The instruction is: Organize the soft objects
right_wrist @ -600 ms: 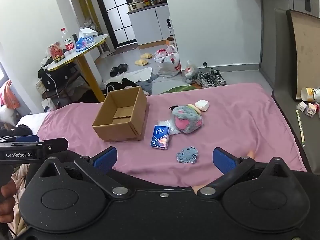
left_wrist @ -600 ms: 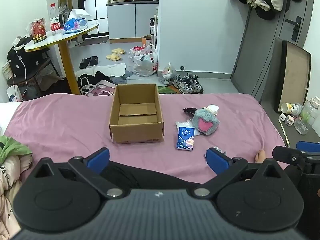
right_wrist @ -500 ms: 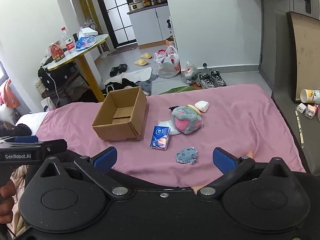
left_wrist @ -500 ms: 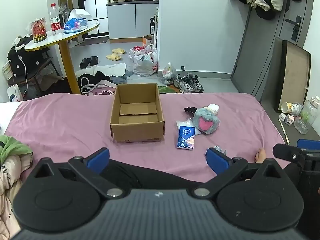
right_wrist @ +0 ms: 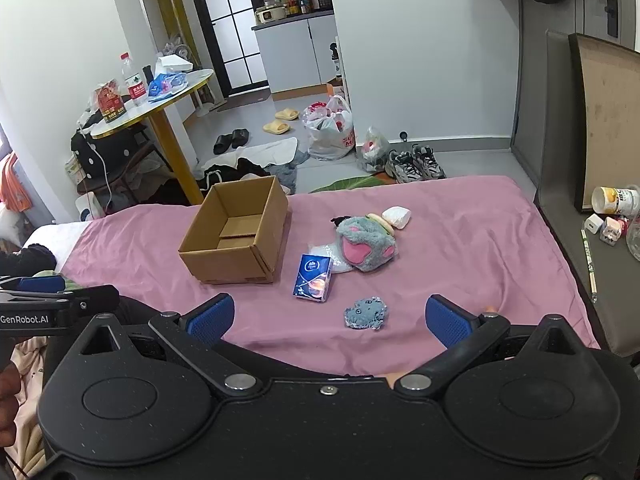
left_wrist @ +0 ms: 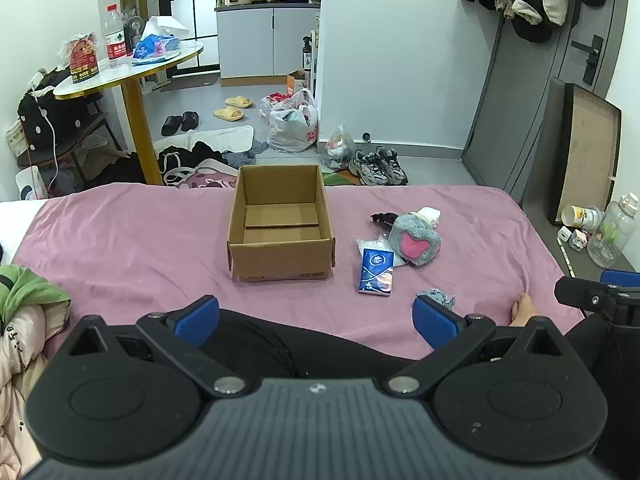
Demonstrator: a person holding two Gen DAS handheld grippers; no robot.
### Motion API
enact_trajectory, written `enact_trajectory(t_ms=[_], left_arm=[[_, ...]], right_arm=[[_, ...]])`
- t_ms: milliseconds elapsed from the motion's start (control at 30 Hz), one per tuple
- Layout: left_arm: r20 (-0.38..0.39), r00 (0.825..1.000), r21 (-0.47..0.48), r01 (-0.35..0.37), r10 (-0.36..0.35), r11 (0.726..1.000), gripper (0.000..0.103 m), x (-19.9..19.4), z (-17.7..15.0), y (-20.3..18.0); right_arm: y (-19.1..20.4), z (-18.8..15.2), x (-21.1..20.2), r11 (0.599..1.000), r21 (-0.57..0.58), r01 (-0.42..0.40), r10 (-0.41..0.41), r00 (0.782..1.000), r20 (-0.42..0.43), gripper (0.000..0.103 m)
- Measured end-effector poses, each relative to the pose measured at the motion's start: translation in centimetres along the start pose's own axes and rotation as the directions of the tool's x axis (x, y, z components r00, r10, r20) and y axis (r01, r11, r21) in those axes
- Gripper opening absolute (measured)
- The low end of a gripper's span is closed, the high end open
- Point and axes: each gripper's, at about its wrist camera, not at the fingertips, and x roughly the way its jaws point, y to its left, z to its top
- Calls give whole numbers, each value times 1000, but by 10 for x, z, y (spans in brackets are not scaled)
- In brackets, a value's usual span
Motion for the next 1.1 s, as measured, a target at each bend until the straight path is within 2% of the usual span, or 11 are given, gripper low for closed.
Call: enact_trajectory(t_ms=[900, 1100], left_arm=[[30, 1000, 1, 7, -7, 1000, 102, -17, -4, 0], [34, 999, 5, 8, -8, 1000, 102, -20, -4, -2]], right_arm=[[7, -2, -11, 999, -35, 7, -6, 1000, 23, 103], [6, 0, -14, 1000, -19, -22, 22, 1000, 13, 103]])
